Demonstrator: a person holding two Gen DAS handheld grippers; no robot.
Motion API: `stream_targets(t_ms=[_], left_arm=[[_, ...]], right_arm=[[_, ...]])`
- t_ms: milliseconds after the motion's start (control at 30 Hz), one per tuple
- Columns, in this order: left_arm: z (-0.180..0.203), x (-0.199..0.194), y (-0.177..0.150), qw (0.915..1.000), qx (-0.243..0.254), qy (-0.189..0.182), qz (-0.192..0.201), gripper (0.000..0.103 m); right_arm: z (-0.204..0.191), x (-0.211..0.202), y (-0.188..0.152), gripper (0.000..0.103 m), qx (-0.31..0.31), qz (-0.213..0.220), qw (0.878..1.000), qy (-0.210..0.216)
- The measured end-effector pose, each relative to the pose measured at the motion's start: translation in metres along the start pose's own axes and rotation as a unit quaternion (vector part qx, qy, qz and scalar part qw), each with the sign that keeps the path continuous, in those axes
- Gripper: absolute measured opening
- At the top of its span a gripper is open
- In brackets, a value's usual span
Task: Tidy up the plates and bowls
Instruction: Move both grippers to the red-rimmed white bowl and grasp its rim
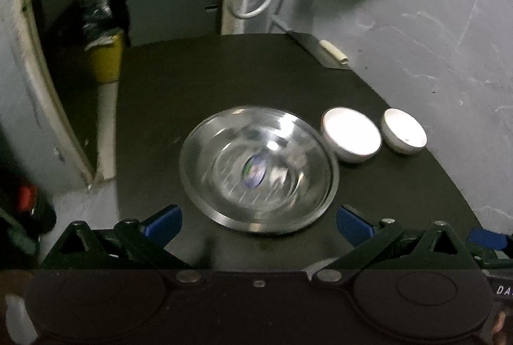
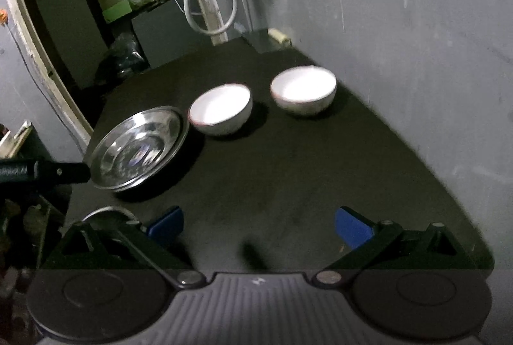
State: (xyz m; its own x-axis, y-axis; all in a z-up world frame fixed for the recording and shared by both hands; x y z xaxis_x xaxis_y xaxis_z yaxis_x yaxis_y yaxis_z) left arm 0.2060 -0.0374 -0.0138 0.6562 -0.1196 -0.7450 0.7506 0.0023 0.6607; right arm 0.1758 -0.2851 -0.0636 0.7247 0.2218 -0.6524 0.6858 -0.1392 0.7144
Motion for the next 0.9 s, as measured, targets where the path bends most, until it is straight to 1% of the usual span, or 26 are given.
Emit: stream_targets(t_ms=[167,233,300,400,567,633,667,700,733,767,800,867,900], left_arm=[[0.02,0.03,0.039,0.9992,0.038,0.001,0.01,0.102],[0.029,0.047,0.055,0.9978,0.061,0.025,0.005,0.102],[0.036,0.06,0.068,0.9962,0.079,0.035,0.005,0.102],[0.046,0.08,0.088,0.995,0.095,0.032,0.006,0.102],[0.06,0.111,0.112,0.9905,0.136,0.015,-0.013,0.102],[0.065,0.123,0.116,0.987,0.157,0.014,-0.029,0.102],[0.067,0.127,0.117,0.9856,0.165,0.012,-0.035,0.101],[0.069,0.132,0.118,0.9843,0.172,0.007,-0.039,0.099],[0.07,0.135,0.117,0.9836,0.175,0.004,-0.043,0.095],[0.071,0.138,0.117,0.9828,0.178,-0.002,-0.048,0.091],[0.071,0.14,0.117,0.9819,0.181,-0.011,-0.053,0.089],[0.073,0.144,0.117,0.9806,0.184,-0.027,-0.061,0.08],[0.074,0.144,0.116,0.9803,0.184,-0.032,-0.064,0.077]], right_arm=[[0.013,0.021,0.016,0.103,0.018,-0.003,1.0,0.024],[0.016,0.028,0.022,0.103,0.018,-0.002,0.999,0.027],[0.016,0.038,0.03,0.103,0.011,0.001,0.999,0.032],[0.017,0.049,0.04,0.103,0.014,0.006,0.999,0.045],[0.019,0.072,0.059,0.102,0.04,0.002,0.997,0.073],[0.02,0.079,0.065,0.098,0.046,0.003,0.996,0.081],[0.02,0.084,0.068,0.096,0.047,0.0,0.995,0.083],[0.019,0.088,0.071,0.093,0.047,-0.002,0.995,0.083],[0.018,0.093,0.073,0.088,0.047,-0.005,0.995,0.085],[0.018,0.095,0.073,0.086,0.047,-0.007,0.995,0.087],[0.017,0.099,0.075,0.083,0.048,-0.009,0.995,0.089],[0.016,0.103,0.077,0.079,0.047,-0.011,0.995,0.091],[0.015,0.105,0.077,0.076,0.046,-0.012,0.995,0.093]])
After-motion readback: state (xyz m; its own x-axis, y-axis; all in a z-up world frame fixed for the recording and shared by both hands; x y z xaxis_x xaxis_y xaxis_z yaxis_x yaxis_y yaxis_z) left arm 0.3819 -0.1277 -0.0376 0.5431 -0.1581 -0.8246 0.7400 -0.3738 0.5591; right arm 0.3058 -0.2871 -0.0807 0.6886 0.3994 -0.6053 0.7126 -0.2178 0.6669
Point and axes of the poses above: each gripper's, at about its wrist camera, not at the fingertips, and x roughly the way its jaws point, z to its right, y to its top, the point moved 1 cm from there along x, roughly the way its jaws point, and after that the axes turned 1 degree about y, right-handed, at the moved point
